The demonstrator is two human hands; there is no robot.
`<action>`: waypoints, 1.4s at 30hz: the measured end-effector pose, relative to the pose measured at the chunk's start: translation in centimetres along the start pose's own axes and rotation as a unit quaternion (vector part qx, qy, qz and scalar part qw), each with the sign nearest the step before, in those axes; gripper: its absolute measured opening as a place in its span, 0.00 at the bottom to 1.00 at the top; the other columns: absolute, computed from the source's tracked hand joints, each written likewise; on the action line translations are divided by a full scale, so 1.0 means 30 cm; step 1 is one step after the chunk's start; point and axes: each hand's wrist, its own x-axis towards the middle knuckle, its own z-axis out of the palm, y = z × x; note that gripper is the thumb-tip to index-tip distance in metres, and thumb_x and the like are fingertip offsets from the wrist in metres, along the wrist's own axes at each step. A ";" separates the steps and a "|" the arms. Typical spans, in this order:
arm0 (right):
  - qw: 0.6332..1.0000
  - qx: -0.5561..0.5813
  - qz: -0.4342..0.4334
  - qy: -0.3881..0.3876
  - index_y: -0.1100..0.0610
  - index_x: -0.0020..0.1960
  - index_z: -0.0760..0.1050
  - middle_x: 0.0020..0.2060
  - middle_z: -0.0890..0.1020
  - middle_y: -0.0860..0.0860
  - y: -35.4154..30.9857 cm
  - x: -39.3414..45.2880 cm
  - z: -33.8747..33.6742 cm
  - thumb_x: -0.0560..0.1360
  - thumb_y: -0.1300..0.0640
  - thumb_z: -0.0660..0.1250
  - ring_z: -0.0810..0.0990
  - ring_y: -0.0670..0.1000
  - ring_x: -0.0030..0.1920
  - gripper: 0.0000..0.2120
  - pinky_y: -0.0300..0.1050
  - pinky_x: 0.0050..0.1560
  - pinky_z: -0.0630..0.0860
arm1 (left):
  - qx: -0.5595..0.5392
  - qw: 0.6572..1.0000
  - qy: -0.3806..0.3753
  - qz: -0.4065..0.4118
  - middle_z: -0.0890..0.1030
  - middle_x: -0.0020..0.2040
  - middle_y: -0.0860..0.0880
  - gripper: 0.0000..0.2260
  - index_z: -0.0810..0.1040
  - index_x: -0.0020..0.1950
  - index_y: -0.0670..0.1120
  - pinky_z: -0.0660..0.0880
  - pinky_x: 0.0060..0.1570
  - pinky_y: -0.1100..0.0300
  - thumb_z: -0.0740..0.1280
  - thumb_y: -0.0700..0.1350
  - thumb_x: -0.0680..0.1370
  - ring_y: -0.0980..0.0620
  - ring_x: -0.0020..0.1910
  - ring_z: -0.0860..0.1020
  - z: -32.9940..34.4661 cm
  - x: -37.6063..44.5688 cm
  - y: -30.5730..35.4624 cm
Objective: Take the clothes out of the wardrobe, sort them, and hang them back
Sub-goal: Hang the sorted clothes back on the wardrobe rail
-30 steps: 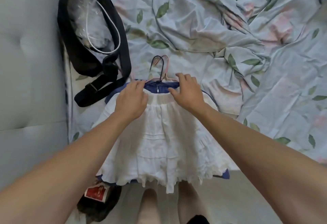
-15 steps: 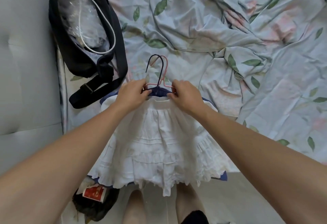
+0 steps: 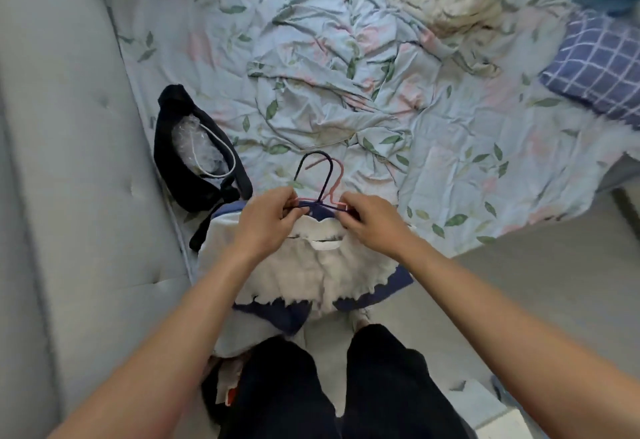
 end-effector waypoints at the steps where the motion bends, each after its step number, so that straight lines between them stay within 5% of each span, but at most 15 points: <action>1: 1.000 0.022 0.016 0.008 0.52 0.41 0.68 0.32 0.74 0.46 -0.045 -0.068 -0.055 0.82 0.51 0.66 0.72 0.48 0.34 0.13 0.54 0.38 0.71 | 0.003 0.999 0.003 0.037 0.72 0.34 0.55 0.15 0.68 0.40 0.50 0.71 0.38 0.47 0.73 0.50 0.79 0.48 0.36 0.73 -0.044 -0.022 0.055; 5: 0.984 0.130 0.088 0.088 0.50 0.36 0.67 0.29 0.71 0.45 -0.191 -0.361 -0.213 0.82 0.48 0.67 0.70 0.46 0.31 0.18 0.50 0.37 0.67 | 0.042 0.980 -0.007 0.196 0.74 0.38 0.55 0.10 0.73 0.44 0.51 0.72 0.42 0.46 0.72 0.51 0.80 0.48 0.40 0.74 -0.170 -0.093 0.280; 8: 0.946 0.253 0.137 0.150 0.59 0.37 0.72 0.29 0.73 0.45 -0.249 -0.530 -0.267 0.84 0.49 0.65 0.69 0.46 0.31 0.19 0.48 0.39 0.67 | 0.043 0.964 -0.004 0.262 0.77 0.46 0.53 0.06 0.80 0.50 0.49 0.73 0.49 0.47 0.71 0.51 0.79 0.49 0.47 0.75 -0.185 -0.114 0.424; 13: 0.862 0.372 0.191 0.286 0.57 0.37 0.75 0.28 0.73 0.48 -0.301 -0.837 -0.316 0.84 0.61 0.64 0.69 0.47 0.30 0.16 0.41 0.35 0.67 | 0.008 0.943 0.038 0.332 0.75 0.59 0.47 0.16 0.81 0.62 0.46 0.71 0.61 0.53 0.76 0.44 0.76 0.45 0.60 0.72 -0.112 -0.221 0.706; 17: 0.803 0.387 0.247 0.380 0.60 0.41 0.76 0.26 0.73 0.43 -0.277 -1.086 -0.331 0.84 0.63 0.62 0.69 0.41 0.28 0.13 0.37 0.33 0.66 | -0.019 0.932 0.053 0.358 0.73 0.57 0.47 0.15 0.78 0.62 0.46 0.71 0.59 0.51 0.74 0.41 0.76 0.44 0.58 0.72 0.015 -0.371 0.898; 22: 0.754 0.379 0.289 0.452 0.57 0.41 0.76 0.25 0.73 0.41 -0.201 -1.410 -0.295 0.85 0.63 0.61 0.69 0.39 0.28 0.14 0.35 0.33 0.65 | -0.094 0.929 -0.154 0.323 0.79 0.49 0.57 0.01 0.78 0.52 0.52 0.75 0.52 0.53 0.68 0.47 0.82 0.55 0.52 0.77 0.263 -0.618 1.074; 25: 0.736 0.373 0.305 0.476 0.60 0.42 0.76 0.24 0.73 0.41 -0.176 -1.600 -0.268 0.85 0.62 0.61 0.68 0.39 0.27 0.13 0.34 0.33 0.65 | -0.154 0.915 -0.260 0.266 0.83 0.49 0.56 0.07 0.82 0.53 0.50 0.73 0.49 0.62 0.65 0.48 0.85 0.60 0.51 0.80 0.394 -0.787 1.189; 32: 0.670 0.384 0.337 0.539 0.54 0.42 0.75 0.27 0.75 0.42 -0.161 -1.959 -0.175 0.86 0.57 0.61 0.72 0.42 0.30 0.15 0.37 0.37 0.70 | -0.196 0.868 -0.362 0.279 0.77 0.35 0.58 0.10 0.77 0.43 0.43 0.69 0.39 0.67 0.65 0.39 0.84 0.61 0.36 0.73 0.583 -1.136 1.440; 42: 0.493 0.371 0.396 0.680 0.65 0.45 0.76 0.27 0.74 0.46 -0.245 -2.199 -0.027 0.86 0.58 0.61 0.72 0.45 0.30 0.15 0.39 0.37 0.71 | -0.158 0.769 -0.526 0.328 0.78 0.35 0.54 0.11 0.75 0.42 0.40 0.71 0.42 0.67 0.66 0.40 0.84 0.59 0.36 0.74 0.710 -1.401 1.575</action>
